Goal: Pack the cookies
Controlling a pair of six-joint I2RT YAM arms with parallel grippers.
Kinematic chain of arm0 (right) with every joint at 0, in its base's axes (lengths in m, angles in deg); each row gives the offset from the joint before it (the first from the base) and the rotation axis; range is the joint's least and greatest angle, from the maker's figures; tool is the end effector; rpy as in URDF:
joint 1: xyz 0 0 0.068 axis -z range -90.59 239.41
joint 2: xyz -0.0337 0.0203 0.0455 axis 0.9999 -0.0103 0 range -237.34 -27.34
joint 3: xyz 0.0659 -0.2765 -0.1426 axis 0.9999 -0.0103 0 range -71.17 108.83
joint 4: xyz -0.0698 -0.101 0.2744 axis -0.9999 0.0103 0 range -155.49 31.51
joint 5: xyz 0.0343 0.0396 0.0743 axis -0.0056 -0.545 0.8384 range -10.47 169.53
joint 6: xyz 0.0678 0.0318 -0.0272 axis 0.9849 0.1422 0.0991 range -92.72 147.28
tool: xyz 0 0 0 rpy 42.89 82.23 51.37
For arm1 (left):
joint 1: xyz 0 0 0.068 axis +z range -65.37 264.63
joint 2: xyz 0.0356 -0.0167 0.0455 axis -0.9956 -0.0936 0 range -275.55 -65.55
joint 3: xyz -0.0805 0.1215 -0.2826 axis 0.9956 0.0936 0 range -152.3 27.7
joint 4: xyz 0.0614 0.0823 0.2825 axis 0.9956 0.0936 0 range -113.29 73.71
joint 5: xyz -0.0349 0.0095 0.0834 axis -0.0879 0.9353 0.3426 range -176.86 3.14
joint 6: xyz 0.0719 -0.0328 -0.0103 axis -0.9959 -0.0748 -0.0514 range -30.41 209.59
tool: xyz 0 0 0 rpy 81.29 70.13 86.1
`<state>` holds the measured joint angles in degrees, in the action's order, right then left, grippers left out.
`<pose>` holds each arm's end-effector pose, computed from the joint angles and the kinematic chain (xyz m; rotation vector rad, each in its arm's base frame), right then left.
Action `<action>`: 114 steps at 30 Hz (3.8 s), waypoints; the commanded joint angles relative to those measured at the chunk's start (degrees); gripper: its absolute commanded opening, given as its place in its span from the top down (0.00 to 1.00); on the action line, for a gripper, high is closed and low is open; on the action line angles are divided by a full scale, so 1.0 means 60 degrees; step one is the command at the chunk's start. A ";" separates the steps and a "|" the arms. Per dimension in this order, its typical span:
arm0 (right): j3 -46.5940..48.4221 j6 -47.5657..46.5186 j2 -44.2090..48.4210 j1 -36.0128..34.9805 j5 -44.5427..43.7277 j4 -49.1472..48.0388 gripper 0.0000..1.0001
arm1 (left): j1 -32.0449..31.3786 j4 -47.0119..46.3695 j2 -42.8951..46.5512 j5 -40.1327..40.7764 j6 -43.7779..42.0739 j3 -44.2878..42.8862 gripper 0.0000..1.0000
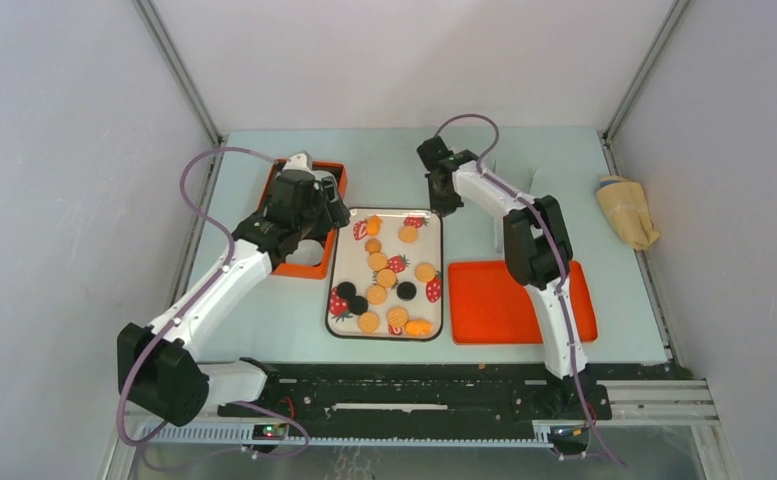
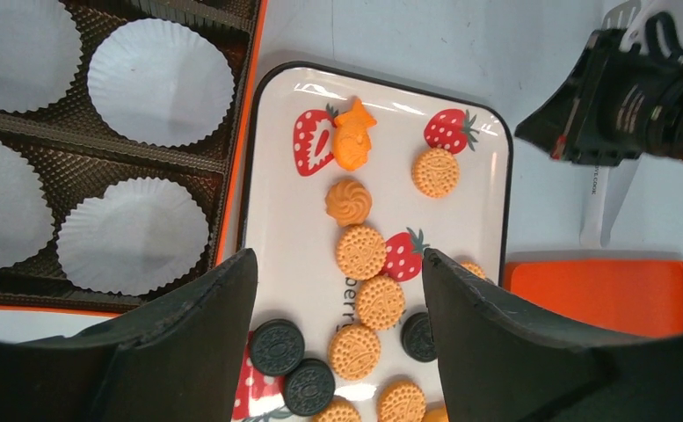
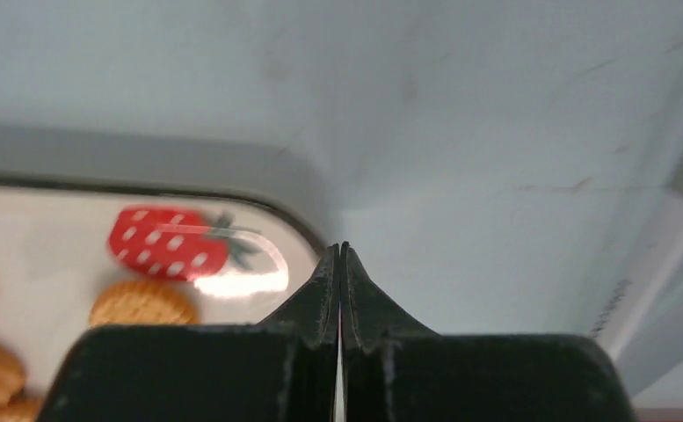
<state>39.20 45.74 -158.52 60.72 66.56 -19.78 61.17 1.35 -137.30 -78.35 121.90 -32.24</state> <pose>0.5070 0.2599 0.1723 -0.1757 2.6719 -0.0563 0.3063 -0.1218 0.3242 -0.2548 2.2102 -0.3783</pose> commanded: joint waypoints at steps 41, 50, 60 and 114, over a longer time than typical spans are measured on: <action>-0.5958 0.0726 0.5256 -0.7760 0.1736 -0.0923 1.00 | 0.0468 0.2257 0.3678 0.2345 0.1123 -0.1235 0.22; -0.5951 0.0626 0.4059 -0.7276 0.1738 -0.1513 1.00 | 0.0468 0.2217 0.4259 0.2399 0.0947 -0.0840 0.20; -0.5731 0.0462 0.3786 -0.6451 0.1283 -0.1659 1.00 | 0.0468 0.2206 0.4281 0.2318 0.0866 -0.0747 0.20; -0.4906 0.0073 0.4988 -0.2045 0.1827 -0.2560 1.00 | 0.0834 -0.0944 -0.4121 0.2297 0.1298 0.0071 1.00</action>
<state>11.66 46.66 -132.40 48.70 77.72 -33.94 65.97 -2.52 -160.53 -65.63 128.68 -27.83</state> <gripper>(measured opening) 0.003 0.006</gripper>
